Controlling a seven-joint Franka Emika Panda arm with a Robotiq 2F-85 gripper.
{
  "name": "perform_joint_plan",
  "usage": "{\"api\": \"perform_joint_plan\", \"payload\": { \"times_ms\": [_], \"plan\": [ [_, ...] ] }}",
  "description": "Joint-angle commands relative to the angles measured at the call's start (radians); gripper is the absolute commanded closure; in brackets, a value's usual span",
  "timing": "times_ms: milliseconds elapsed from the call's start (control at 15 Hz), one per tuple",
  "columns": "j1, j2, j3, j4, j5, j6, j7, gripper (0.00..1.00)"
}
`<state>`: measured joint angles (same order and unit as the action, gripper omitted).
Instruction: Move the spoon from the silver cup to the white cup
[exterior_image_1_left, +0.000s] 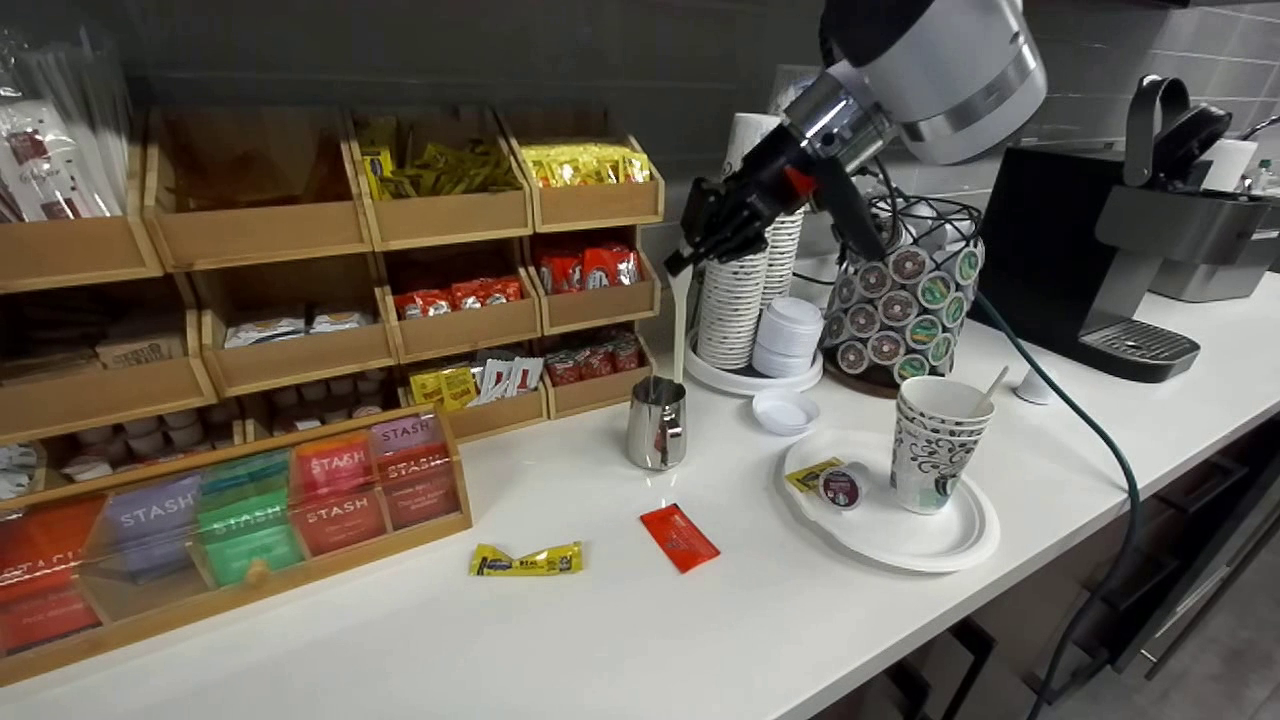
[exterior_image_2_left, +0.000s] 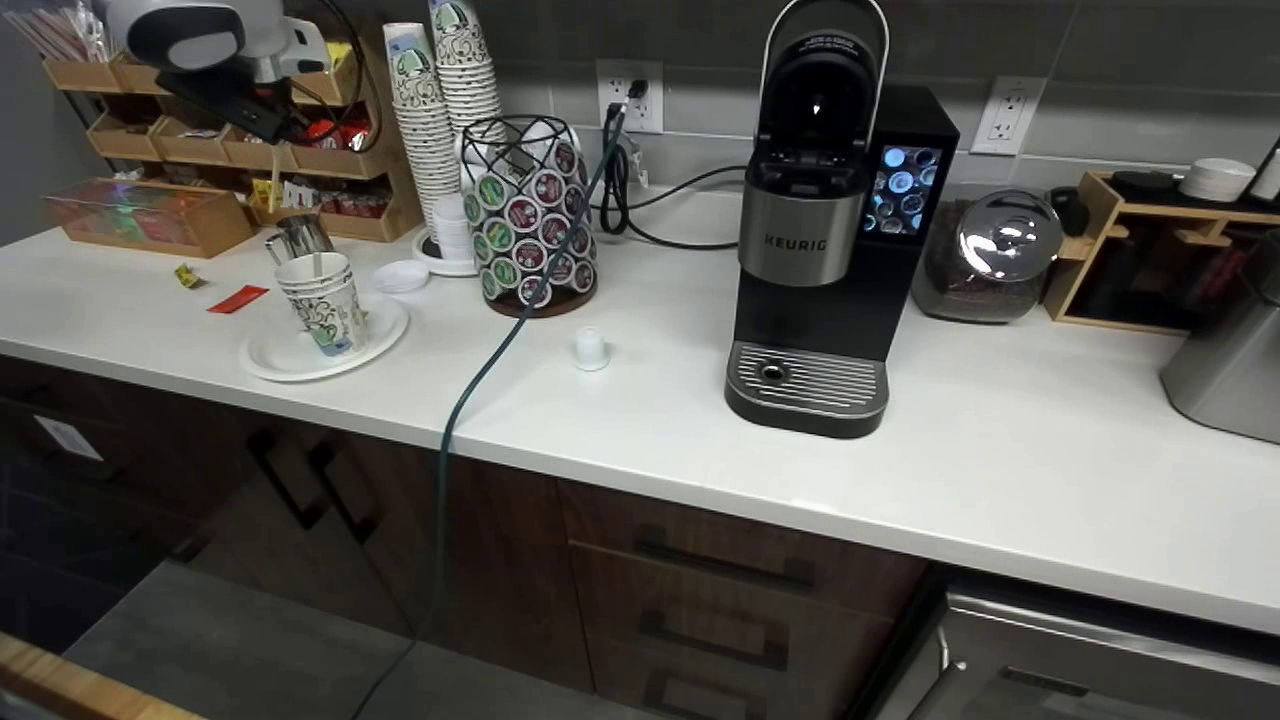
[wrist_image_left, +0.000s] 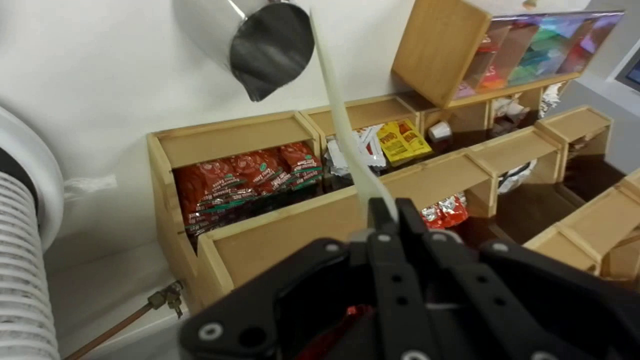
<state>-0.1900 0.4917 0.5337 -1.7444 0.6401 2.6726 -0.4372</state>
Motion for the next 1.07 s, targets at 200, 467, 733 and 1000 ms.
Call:
{"api": "perform_joint_plan", "payload": {
  "times_ms": [200, 467, 733, 1000],
  "plan": [
    [-0.197, -0.35, 0.118, -0.354, 0.431, -0.007, -0.315, 0.98],
    [-0.237, -0.574, 0.101, -0.527, 0.636, 0.012, -0.385, 0.98],
    [-0.002, -0.748, -0.208, -0.714, 0.557, 0.03, -0.307, 0.98],
    [-0.079, -0.805, -0.194, -0.811, 0.452, 0.061, -0.237, 0.98]
  ]
}}
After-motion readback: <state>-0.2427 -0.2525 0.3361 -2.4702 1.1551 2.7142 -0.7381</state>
